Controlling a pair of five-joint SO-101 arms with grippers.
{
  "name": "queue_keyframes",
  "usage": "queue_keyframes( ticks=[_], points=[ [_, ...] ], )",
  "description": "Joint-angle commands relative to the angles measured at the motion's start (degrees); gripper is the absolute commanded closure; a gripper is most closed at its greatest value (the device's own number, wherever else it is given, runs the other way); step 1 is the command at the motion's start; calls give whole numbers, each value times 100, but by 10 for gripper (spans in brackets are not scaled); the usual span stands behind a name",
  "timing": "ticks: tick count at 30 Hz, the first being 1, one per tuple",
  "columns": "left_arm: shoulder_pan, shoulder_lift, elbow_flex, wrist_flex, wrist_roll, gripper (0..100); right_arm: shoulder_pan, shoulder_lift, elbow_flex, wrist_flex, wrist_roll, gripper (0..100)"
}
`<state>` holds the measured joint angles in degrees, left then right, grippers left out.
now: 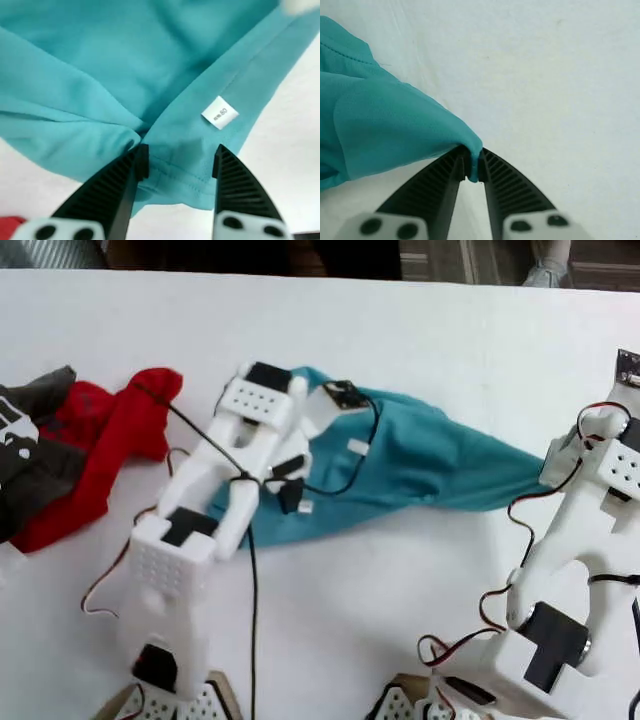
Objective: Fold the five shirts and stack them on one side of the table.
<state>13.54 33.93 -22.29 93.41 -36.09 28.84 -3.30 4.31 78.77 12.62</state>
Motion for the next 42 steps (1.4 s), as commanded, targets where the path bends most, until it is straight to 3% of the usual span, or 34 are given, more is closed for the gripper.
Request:
queue_keyframes(
  ticks=[1,7,12,17,24,26,32,42],
  points=[
    [62,-53,136,35,-62,774,57,-295,-44,-57,35,978],
    [97,-53,356,35,-237,796,4,-295,-44,-48,35,978],
    [396,-53,321,35,-264,979,-13,-295,-44,-48,18,978],
    [677,-123,215,105,-255,976,13,-295,-44,-48,26,978],
    [563,-88,-716,809,-246,976,347,-295,-53,-66,35,978],
    [536,-53,-734,782,-255,963,479,-295,-53,-75,44,978],
    [791,-44,-743,624,-255,802,936,-259,-264,-48,299,978],
    [1073,870,-804,202,-290,801,963,-286,-325,75,325,978]
  ],
)
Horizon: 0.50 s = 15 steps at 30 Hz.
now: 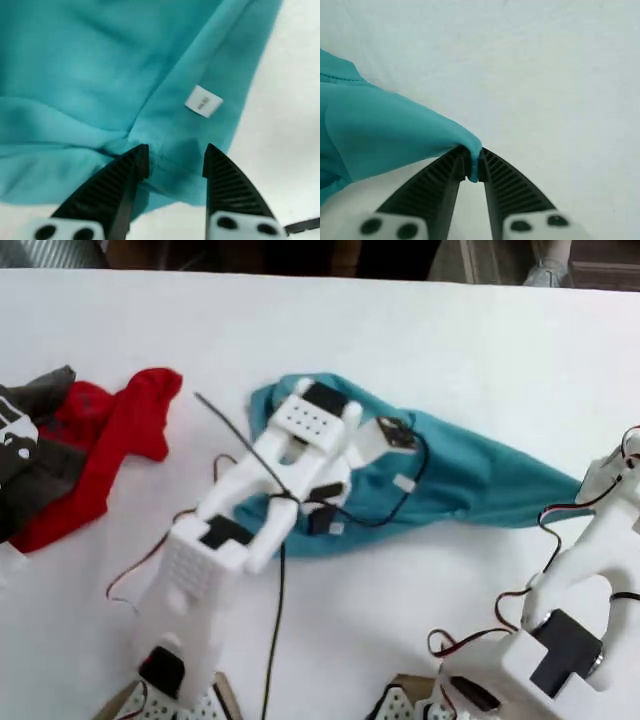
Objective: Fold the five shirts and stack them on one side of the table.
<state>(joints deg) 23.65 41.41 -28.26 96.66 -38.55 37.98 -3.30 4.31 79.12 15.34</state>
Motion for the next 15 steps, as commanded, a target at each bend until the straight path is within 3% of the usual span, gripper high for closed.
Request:
queue_keyframes(
  ticks=[1,6,11,15],
  points=[
    [88,220,-207,-158,-44,801,48,-286,-325,40,53,978],
    [62,325,-207,-141,-62,809,48,-295,-325,40,53,978],
    [88,158,-418,325,-360,985,48,-295,-325,40,53,978],
    [62,-123,-664,510,-352,977,48,-295,-325,40,53,978]
  ],
)
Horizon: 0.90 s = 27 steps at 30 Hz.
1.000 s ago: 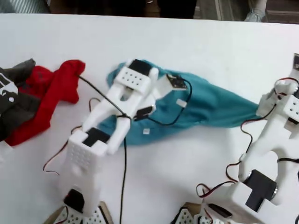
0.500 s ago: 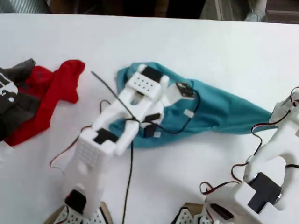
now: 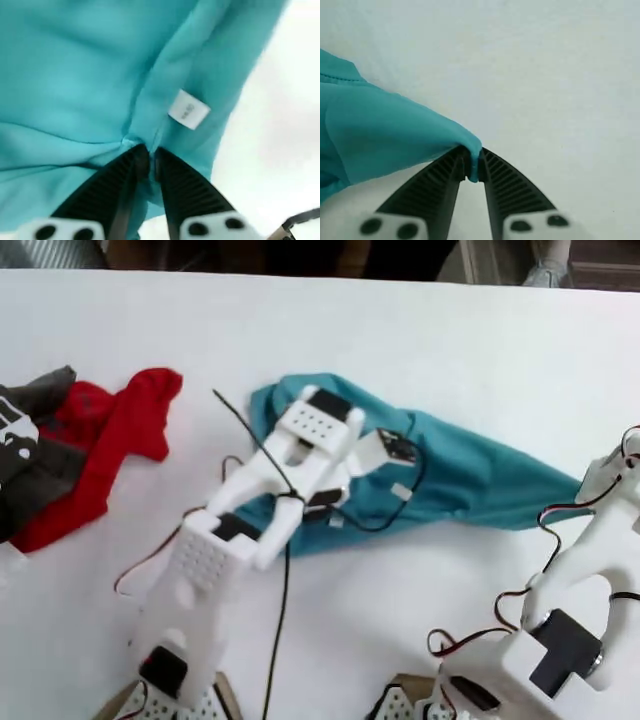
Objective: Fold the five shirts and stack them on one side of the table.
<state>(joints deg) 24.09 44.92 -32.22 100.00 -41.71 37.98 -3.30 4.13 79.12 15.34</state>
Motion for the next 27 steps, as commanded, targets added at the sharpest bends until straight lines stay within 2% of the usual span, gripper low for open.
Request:
queue_keyframes(
  ticks=[1,9,13,16,21,27],
  points=[
    [18,-527,-277,176,-35,975,48,-295,-308,40,53,978],
    [97,-1029,-268,193,255,975,48,-295,-308,40,53,978],
    [264,-1547,-198,229,659,975,48,-295,-308,22,53,978],
    [475,-1829,286,229,958,975,48,-295,-308,13,53,978],
    [818,-2031,1552,132,993,969,48,-295,-316,13,53,978],
    [844,-2057,1833,53,1002,805,-13,-295,-316,13,53,978]
  ],
)
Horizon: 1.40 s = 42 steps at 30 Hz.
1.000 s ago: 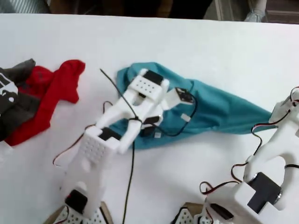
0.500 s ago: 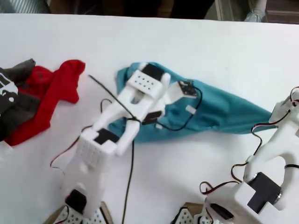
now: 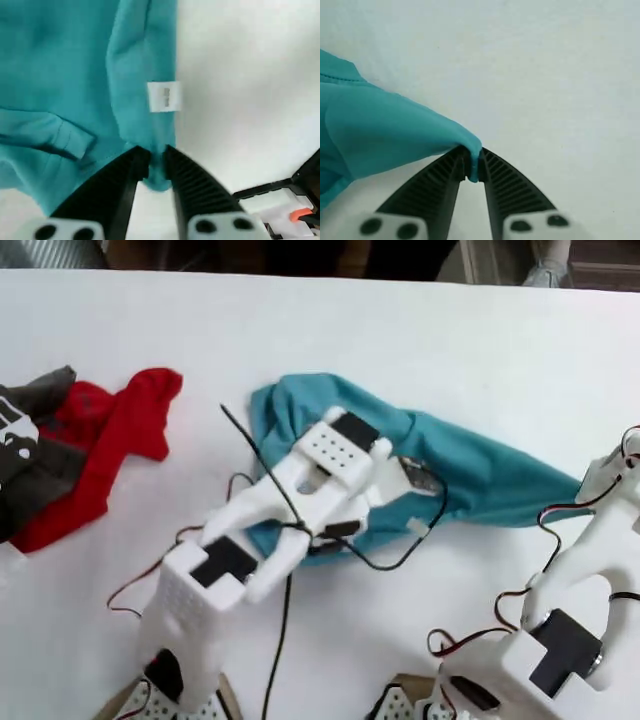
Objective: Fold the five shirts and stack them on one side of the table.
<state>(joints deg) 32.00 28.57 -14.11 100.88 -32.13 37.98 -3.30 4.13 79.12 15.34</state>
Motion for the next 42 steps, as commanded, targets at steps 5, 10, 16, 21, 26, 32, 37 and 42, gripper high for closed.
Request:
queue_keyframes(
  ticks=[5,10,16,21,26,32,37,42],
  points=[
    [-141,-422,-57,-62,0,783,-48,-295,-316,31,44,978],
    [-396,-369,-127,-79,-9,783,-48,-295,-316,31,44,978],
    [-290,-369,374,-448,0,783,-48,-295,-316,31,44,978],
    [-211,-378,567,-668,35,783,-48,-295,-316,31,44,978],
    [-193,-387,558,-668,35,871,-48,-295,-316,31,44,978],
    [-193,-369,576,-668,35,932,-48,-295,-316,31,44,978],
    [-193,-404,558,-668,35,942,-48,-295,-316,31,44,978],
    [-237,-475,505,-633,35,976,-48,-295,-316,31,18,978]
  ],
)
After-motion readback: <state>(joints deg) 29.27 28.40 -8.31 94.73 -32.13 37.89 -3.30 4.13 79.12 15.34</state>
